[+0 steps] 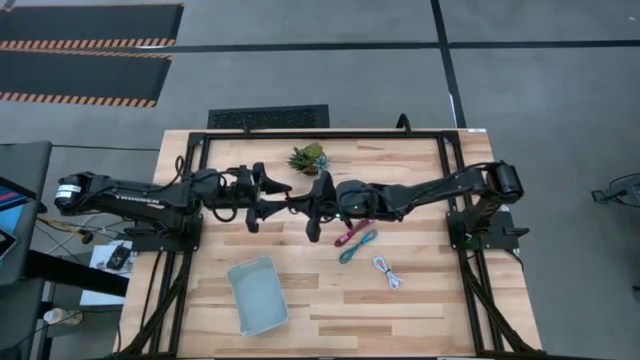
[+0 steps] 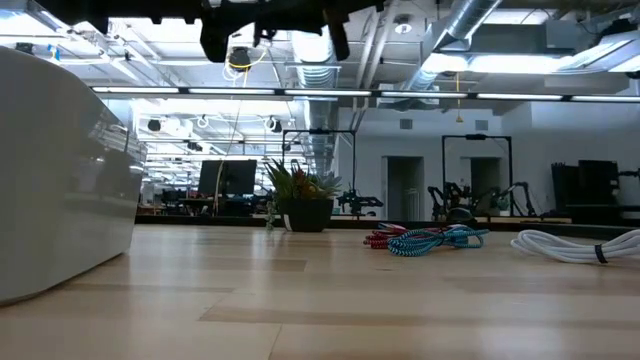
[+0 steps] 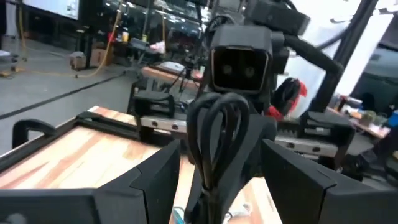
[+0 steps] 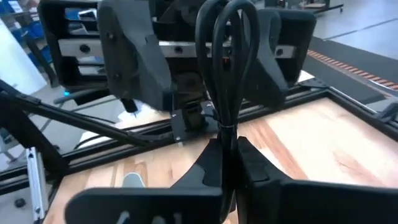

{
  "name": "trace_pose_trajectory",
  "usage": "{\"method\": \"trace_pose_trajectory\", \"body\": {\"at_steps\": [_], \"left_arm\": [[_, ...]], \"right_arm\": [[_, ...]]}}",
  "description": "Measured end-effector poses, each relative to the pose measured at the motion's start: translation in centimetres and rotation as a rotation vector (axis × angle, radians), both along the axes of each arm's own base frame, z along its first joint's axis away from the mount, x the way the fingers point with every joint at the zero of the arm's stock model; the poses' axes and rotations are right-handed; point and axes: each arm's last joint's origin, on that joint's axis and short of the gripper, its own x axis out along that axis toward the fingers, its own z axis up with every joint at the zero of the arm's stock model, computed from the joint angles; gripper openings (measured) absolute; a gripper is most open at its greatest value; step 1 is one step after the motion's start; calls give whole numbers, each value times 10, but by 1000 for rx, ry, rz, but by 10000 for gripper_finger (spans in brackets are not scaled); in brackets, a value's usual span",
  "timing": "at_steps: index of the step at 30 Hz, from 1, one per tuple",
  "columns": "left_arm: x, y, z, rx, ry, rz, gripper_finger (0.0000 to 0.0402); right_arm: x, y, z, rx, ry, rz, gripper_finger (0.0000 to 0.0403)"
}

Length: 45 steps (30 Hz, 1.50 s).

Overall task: Pick and place USB-C Cables
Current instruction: Put the black USB cable into the gray bin

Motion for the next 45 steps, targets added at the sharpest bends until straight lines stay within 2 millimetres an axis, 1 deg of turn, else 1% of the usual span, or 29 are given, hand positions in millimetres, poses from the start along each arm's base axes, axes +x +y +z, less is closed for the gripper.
{"method": "trace_pose_trajectory", "body": {"at_steps": [3, 8, 11, 14, 16, 18, 21, 22, 26, 30, 33, 38, 41, 45], "left_arm": [[0, -1, 0, 8, -3, -4, 210], [-1, -1, 0, 9, -2, -4, 209], [-1, -1, 1, 31, -4, 1, 198], [-1, -1, 1, 36, -12, 4, 168], [-1, -1, 2, 48, -17, 5, 139], [-1, -1, 2, 62, -23, 5, 101], [-1, -1, 3, 81, -24, 5, 33], [-1, -1, 3, 88, -25, 3, 18], [0, -2, 2, 89, -21, 0, 6], [-1, -6, 2, 87, -14, -12, 3], [-6, -9, 8, 84, 15, -5, 2], [-16, -20, 27, 110, 210, 49, 2], [-22, -31, 42, 105, 319, 28, 1], [-29, -51, 51, 104, 420, -66, 0]], "right_arm": [[4, 2, 0, 4, -4, 21, 15], [4, 4, 1, -7, -8, 28, 16], [3, 7, 1, -11, -9, 34, 16], [3, 6, 1, -11, -11, 33, 16], [3, 6, 1, -11, -9, 32, 18], [3, 6, 1, -12, -9, 30, 20], [3, 6, 1, -12, -8, 30, 27], [3, 6, 1, -14, -8, 31, 31], [3, 6, 1, -14, -3, 31, 60], [2, 6, 1, -24, 12, 40, 109], [-8, 6, 12, -46, 35, 62, 151], [-35, 8, 31, -44, 128, 104, 210], [-54, 12, 47, -46, 138, 121, 227], [-77, 18, 65, -48, 138, 149, 227]]}}
